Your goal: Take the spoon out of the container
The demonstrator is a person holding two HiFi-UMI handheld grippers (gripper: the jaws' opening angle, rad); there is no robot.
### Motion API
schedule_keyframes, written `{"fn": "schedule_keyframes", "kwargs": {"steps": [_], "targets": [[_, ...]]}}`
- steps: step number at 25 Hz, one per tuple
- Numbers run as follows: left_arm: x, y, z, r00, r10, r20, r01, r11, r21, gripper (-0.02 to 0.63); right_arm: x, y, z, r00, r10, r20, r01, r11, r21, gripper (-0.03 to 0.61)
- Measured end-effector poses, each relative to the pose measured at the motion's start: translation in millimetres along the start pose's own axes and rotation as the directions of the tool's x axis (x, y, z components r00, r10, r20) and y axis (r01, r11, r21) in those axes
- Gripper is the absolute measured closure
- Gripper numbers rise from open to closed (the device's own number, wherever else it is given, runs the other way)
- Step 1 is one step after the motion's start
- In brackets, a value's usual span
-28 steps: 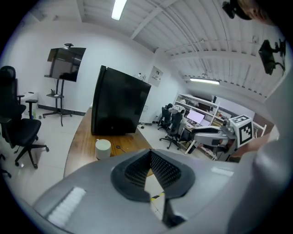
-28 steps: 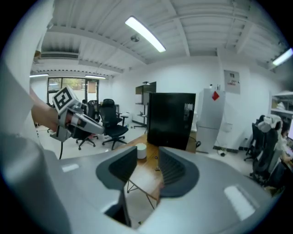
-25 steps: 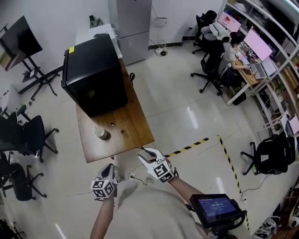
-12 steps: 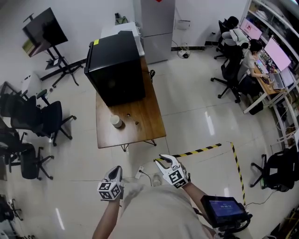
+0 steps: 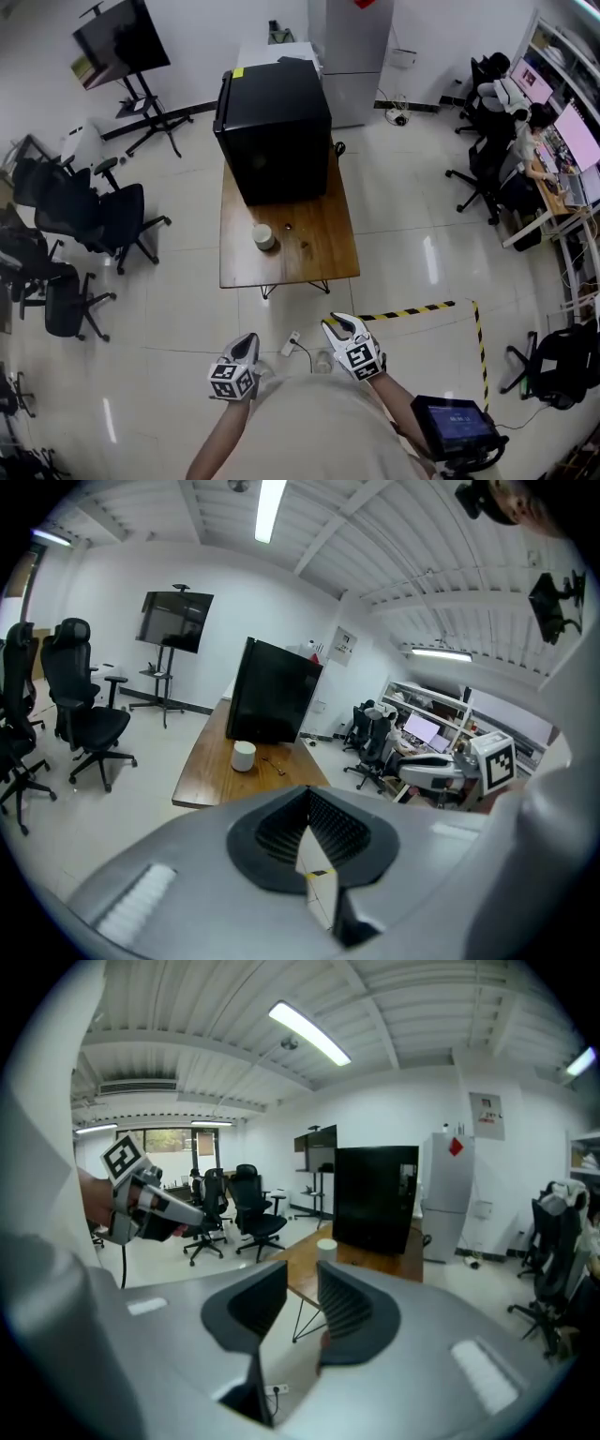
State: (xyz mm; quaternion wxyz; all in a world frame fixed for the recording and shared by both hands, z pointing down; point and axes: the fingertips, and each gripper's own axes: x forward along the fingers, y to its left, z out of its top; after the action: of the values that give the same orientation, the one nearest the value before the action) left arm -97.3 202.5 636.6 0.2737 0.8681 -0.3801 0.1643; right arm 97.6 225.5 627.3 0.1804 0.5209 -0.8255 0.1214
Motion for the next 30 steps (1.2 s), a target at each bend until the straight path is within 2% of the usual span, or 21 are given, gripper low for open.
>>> {"fn": "schedule_keyframes", "kwargs": {"steps": [3, 6, 11, 16, 18, 20, 23, 30], "targets": [[-6.6, 6.5, 1.3, 0.999, -0.033, -0.024, 0.033, 0.999, 0.025, 0.611, 5.8, 0.1, 8.0, 1.000, -0.027, 0.003, 0.027, 0.999, 0.047, 0.477], [-12.6, 23.1, 8.5, 0.996, -0.069, -0.049, 0.072, 0.995, 0.064, 0.611, 18.1, 10.7, 8.2, 0.998, -0.054, -0.028, 0.055, 0.997, 0.050, 0.477], [-10.0, 45.5, 21.7, 0.992, -0.107, -0.070, 0.113, 0.989, 0.092, 0.611, 52.2, 24.3, 9.1, 0.993, -0.050, -0.105, 0.052, 0.998, 0.017, 0.479], [-3.7, 52.3, 29.5, 0.987, -0.139, -0.087, 0.149, 0.982, 0.120, 0.611, 64.3, 24.6, 16.4, 0.993, -0.062, -0.103, 0.070, 0.995, 0.070, 0.484], [-3.3, 56.4, 28.0, 0.984, -0.151, -0.096, 0.161, 0.981, 0.110, 0.611, 68.0, 28.3, 15.3, 0.990, -0.073, -0.120, 0.080, 0.995, 0.058, 0.488], [-2.7, 58.5, 28.2, 0.980, -0.171, -0.106, 0.182, 0.978, 0.105, 0.611, 73.4, 32.4, 18.3, 0.986, -0.083, -0.144, 0.086, 0.996, 0.021, 0.527], [-0.1, 54.2, 29.1, 0.971, -0.204, -0.124, 0.219, 0.968, 0.123, 0.611, 78.0, 36.9, 27.2, 0.982, -0.088, -0.167, 0.085, 0.996, -0.027, 0.538], [1.4, 38.6, 17.0, 0.957, -0.239, -0.163, 0.263, 0.953, 0.149, 0.611, 71.3, 38.4, 19.4, 0.977, -0.098, -0.188, 0.091, 0.995, -0.045, 0.557]]}}
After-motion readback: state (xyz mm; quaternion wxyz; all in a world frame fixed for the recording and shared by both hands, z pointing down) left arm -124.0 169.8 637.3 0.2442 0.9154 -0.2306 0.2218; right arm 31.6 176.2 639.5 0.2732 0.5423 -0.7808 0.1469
